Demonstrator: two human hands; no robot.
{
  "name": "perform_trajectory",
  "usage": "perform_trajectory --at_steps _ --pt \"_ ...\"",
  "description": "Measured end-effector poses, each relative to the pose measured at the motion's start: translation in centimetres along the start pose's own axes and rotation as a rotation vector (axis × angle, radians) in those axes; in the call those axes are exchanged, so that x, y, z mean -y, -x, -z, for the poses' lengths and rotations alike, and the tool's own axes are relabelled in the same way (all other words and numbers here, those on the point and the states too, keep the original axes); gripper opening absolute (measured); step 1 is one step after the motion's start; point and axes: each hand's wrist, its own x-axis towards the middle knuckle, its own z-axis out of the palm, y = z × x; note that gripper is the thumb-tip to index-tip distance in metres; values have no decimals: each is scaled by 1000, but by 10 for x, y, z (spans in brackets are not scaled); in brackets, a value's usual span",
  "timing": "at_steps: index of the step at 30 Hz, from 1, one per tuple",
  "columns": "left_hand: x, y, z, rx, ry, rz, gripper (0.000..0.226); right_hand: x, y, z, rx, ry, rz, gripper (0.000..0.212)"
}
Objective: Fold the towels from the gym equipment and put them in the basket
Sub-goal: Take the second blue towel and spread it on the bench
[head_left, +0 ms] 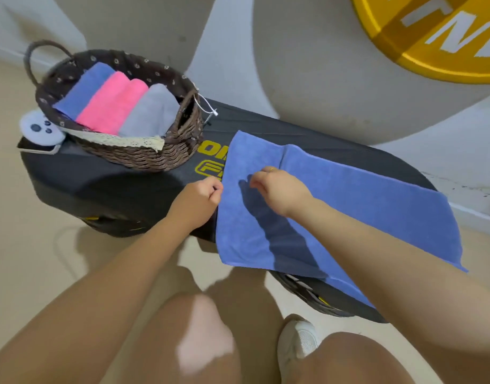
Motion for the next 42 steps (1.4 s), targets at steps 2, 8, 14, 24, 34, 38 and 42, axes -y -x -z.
perform_trajectory --at_steps 2,8,14,24,34,38,42 --pt "10 0 -2 -41 -52 5 14 16 -22 -10 17 28 133 31" --pt "34 11 -7 -15 -306 -53 18 35 -60 -26 42 507 357 35" --pt "29 9 -14 94 -293 -135 20 -4 -51 -11 -267 646 628 23" --pt "-16 -9 -49 85 -187 -162 25 -46 -27 -3 63 96 8 28" --pt "-19 -17 -45 200 196 -21 38 -57 -33 -2 37 256 53 28" --pt "-20 -14 -28 147 355 -23 37 -54 -38 8 14 293 -15 30" --pt "-11 -11 -4 81 383 39 30 -35 -50 16 -291 73 -104 23"
